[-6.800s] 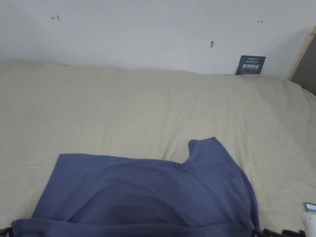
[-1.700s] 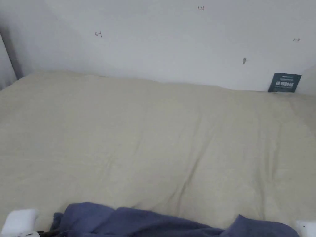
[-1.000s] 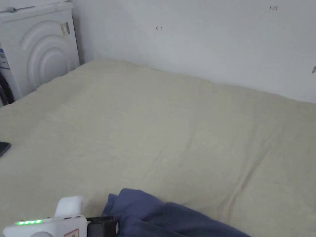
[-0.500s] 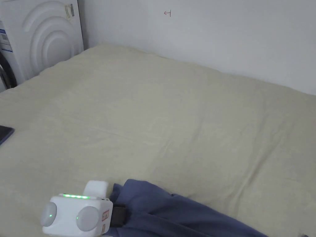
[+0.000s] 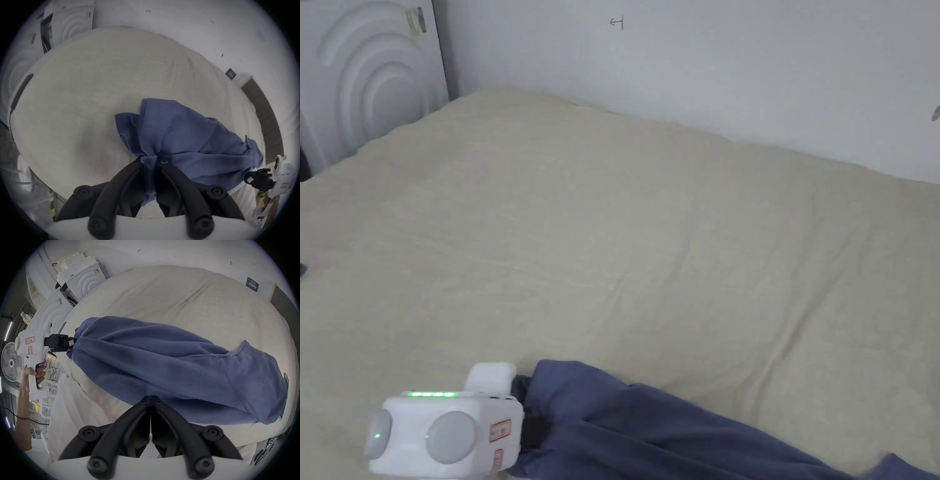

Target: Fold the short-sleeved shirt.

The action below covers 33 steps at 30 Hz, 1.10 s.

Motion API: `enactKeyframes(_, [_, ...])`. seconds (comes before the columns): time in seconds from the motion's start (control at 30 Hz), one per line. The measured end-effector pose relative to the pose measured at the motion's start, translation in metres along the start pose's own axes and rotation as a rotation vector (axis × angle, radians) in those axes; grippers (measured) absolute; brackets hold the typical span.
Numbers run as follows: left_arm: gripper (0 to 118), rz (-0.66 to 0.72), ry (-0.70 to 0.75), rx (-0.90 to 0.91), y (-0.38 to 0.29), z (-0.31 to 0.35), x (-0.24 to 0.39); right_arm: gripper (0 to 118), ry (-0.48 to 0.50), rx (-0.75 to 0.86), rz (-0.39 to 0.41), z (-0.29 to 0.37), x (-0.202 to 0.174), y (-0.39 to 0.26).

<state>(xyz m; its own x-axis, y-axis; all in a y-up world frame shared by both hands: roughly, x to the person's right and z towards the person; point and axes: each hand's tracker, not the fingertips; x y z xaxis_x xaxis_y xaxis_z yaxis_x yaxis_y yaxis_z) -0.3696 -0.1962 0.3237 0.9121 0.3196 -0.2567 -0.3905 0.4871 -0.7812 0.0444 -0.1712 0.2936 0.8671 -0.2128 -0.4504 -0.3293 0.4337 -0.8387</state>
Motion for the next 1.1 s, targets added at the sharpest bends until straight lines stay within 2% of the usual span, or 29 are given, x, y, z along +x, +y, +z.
enactKeyframes(0.13, [11, -0.013, 0.014, 0.0, 0.003, 0.002, 0.002, 4, -0.008, 0.043, -0.034, 0.017, 0.012, 0.0])
enactKeyframes(0.27, [11, -0.02, -0.059, 0.043, 0.013, 0.021, 0.016, 4, -0.031, 0.078, -0.07, 0.03, 0.026, -0.001])
enactKeyframes(0.4, [11, -0.094, -0.109, 0.104, 0.026, 0.048, 0.052, 4, -0.04, 0.109, -0.113, 0.042, 0.039, -0.008])
enactKeyframes(0.6, [11, -0.252, -0.273, 0.144, 0.038, 0.065, 0.136, 4, -0.049, 0.141, -0.17, 0.058, 0.058, -0.025])
enactKeyframes(0.77, [11, -0.388, -0.419, 0.015, 0.028, 0.026, 0.216, 4, -0.055, 0.165, -0.222, 0.075, 0.078, -0.044])
enactKeyframes(0.93, [11, -0.53, -0.461, -0.117, -0.003, -0.02, 0.289, 4, -0.082, 0.203, -0.268, 0.095, 0.092, -0.056])
enactKeyframes(1.1, [11, -0.547, -0.486, -0.211, -0.032, -0.054, 0.326, 4, -0.09, 0.239, -0.284, 0.106, 0.112, -0.063])
